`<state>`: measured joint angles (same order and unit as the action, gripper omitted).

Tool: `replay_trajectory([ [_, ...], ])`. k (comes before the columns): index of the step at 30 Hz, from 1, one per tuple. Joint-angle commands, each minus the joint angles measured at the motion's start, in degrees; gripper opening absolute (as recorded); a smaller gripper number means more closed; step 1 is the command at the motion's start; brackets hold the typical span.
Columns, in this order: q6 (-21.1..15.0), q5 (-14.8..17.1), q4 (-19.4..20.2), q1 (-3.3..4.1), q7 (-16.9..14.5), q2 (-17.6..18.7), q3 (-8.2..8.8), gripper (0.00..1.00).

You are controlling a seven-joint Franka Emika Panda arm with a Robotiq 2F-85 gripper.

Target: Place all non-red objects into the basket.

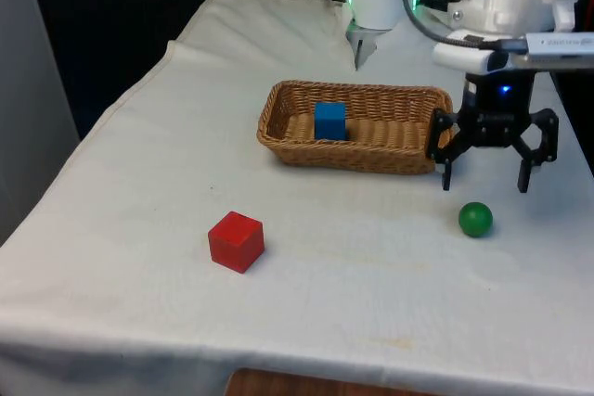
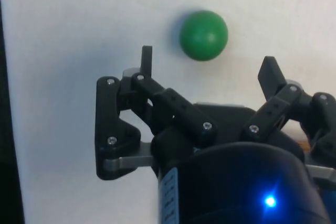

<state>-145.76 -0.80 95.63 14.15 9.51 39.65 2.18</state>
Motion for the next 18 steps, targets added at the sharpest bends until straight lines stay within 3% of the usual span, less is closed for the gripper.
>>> replay_trajectory([
  [1,0.17,1.09,-0.29,-0.69,-1.03,0.63,-0.97,1.00],
  [4,0.11,1.83,-0.57,-0.74,-1.72,1.66,-0.92,1.00],
  [5,0.00,1.09,-0.17,0.00,-0.92,1.09,-0.06,1.00],
  [6,0.11,2.01,-0.63,-0.74,-1.83,1.89,-0.86,1.00],
  [13,0.46,3.04,-2.23,-1.15,-2.98,4.13,-0.92,1.00],
  [14,-0.06,2.35,-1.66,-0.40,-2.18,3.72,-0.06,1.00],
  [15,0.52,3.21,-2.52,-1.20,-3.15,4.47,-0.86,1.00],
  [18,0.80,3.78,-3.61,-1.38,-3.84,5.50,-0.69,1.00],
])
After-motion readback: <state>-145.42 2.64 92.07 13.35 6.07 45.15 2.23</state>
